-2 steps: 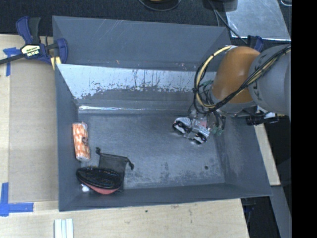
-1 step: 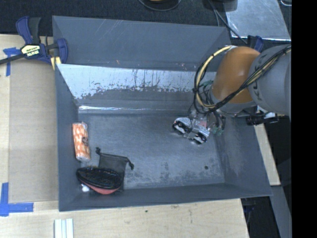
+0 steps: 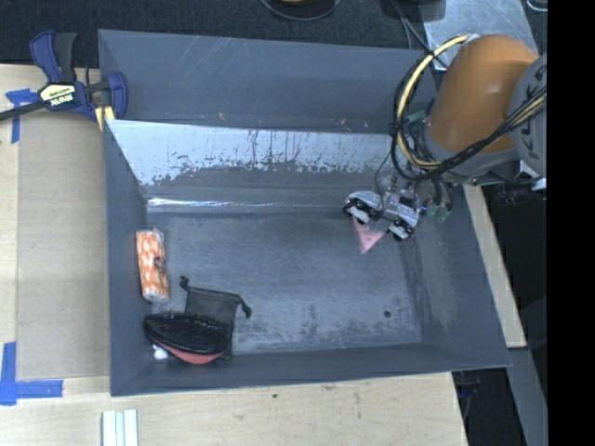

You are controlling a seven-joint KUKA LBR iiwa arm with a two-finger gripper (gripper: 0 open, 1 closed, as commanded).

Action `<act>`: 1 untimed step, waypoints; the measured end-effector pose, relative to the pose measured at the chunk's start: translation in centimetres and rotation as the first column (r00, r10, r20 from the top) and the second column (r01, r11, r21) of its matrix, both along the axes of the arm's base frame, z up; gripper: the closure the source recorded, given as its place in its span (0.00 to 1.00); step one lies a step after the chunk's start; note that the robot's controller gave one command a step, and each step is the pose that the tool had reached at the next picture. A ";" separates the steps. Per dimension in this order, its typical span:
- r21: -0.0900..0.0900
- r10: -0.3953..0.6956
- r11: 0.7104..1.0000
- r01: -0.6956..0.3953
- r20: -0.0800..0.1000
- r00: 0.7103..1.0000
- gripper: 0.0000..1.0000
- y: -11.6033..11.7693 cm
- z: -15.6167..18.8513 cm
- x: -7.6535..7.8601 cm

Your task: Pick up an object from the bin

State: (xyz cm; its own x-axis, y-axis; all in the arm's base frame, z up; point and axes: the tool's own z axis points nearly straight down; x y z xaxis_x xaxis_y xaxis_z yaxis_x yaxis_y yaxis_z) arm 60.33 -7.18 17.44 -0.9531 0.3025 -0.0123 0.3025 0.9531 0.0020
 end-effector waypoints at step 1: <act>0.000 -0.021 1.000 0.021 -0.001 1.000 1.00 -0.3 0.0 0.4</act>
Offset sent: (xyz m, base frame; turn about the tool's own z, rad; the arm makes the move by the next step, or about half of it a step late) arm 0.0088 0.0051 0.0234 0.0581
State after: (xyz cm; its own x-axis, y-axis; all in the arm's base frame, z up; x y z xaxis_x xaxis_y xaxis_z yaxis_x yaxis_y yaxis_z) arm 60.78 -7.50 17.44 -0.9466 0.3221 -0.0117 0.3221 0.9467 0.0020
